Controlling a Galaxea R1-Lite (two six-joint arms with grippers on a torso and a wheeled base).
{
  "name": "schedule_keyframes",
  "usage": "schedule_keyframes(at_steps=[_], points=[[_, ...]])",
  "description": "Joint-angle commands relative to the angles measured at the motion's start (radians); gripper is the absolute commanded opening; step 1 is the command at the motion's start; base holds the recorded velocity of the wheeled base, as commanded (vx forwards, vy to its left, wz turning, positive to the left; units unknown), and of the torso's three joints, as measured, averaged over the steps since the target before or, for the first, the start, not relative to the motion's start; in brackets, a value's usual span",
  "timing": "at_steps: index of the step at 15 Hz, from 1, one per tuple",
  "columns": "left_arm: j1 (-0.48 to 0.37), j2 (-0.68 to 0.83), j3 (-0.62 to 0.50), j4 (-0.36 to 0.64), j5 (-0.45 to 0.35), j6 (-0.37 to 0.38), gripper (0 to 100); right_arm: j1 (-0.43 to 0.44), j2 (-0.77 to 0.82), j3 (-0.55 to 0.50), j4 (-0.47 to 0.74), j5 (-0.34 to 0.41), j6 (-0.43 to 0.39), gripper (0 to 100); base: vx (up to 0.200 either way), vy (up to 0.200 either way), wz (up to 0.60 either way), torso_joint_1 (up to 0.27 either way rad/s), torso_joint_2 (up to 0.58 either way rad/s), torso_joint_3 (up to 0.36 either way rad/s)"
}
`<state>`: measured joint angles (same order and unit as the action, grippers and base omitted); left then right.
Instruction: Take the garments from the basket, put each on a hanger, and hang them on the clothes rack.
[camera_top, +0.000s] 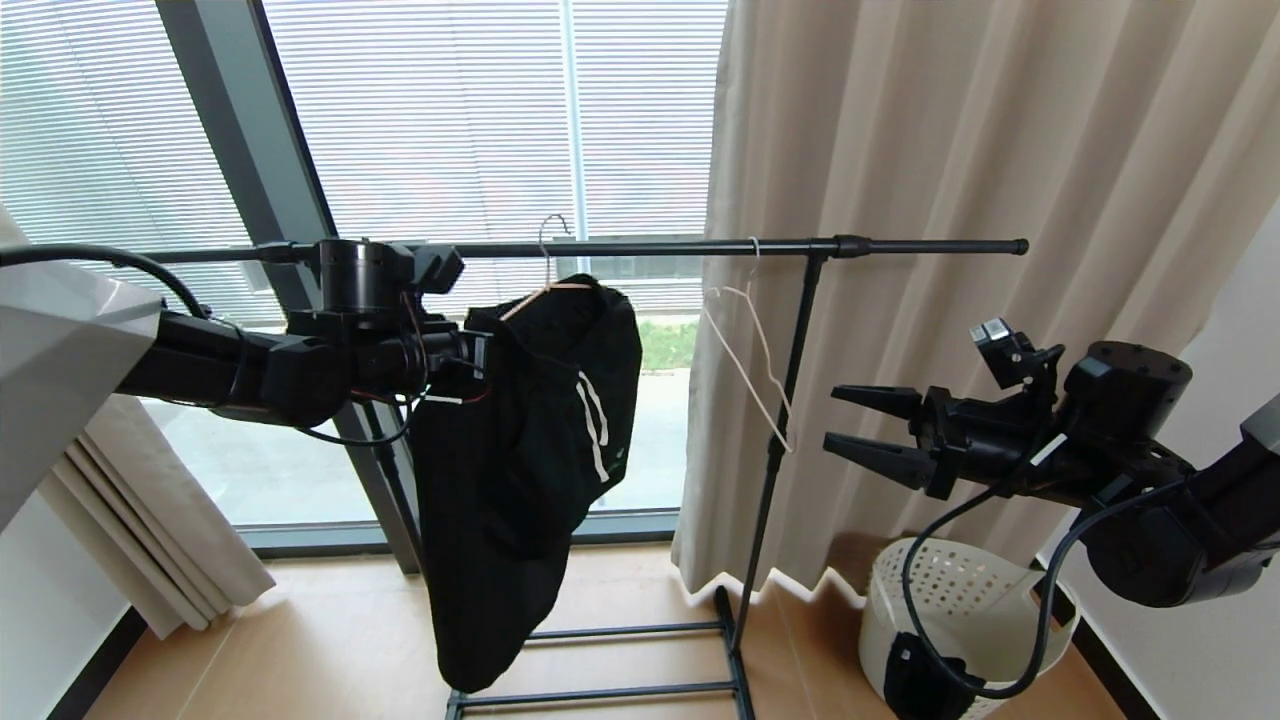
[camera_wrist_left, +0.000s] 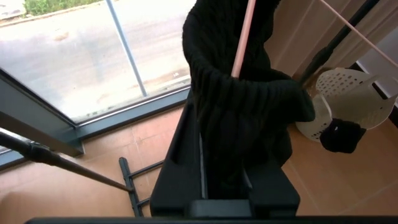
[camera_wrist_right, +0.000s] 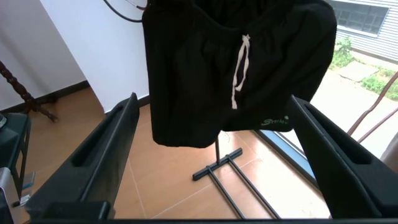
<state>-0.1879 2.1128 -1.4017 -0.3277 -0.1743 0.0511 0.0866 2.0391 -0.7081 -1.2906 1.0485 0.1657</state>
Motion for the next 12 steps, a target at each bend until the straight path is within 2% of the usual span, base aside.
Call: schedule_keyframes(at_steps=[1, 3, 4, 8, 12], points=[[-0.007, 0.046, -0.031, -0.001, 0.001, -0.004, 0, 0.007, 0.009, 0.001, -0.001, -0.001, 0.000, 100, 0.000, 0.000, 0.00, 0.000, 0.00, 0.000], [-0.012, 0.073, -0.069, -0.002, 0.002, -0.033, 0, 0.013, 0.013, 0.001, -0.001, -0.001, 0.000, 100, 0.000, 0.000, 0.00, 0.000, 0.00, 0.000], [-0.015, 0.102, -0.118, -0.002, 0.006, -0.080, 0, 0.015, 0.015, 0.002, -0.001, -0.001, -0.002, 100, 0.000, 0.000, 0.00, 0.000, 0.00, 0.000], [-0.016, 0.158, -0.217, -0.001, 0.007, -0.122, 0, 0.021, 0.015, 0.006, -0.001, -0.001, -0.003, 100, 0.000, 0.000, 0.00, 0.000, 0.00, 0.000], [-0.016, 0.243, -0.330, -0.001, 0.013, -0.194, 0, 0.027, 0.027, 0.006, -0.001, -0.001, -0.005, 100, 0.000, 0.000, 0.00, 0.000, 0.00, 0.000]])
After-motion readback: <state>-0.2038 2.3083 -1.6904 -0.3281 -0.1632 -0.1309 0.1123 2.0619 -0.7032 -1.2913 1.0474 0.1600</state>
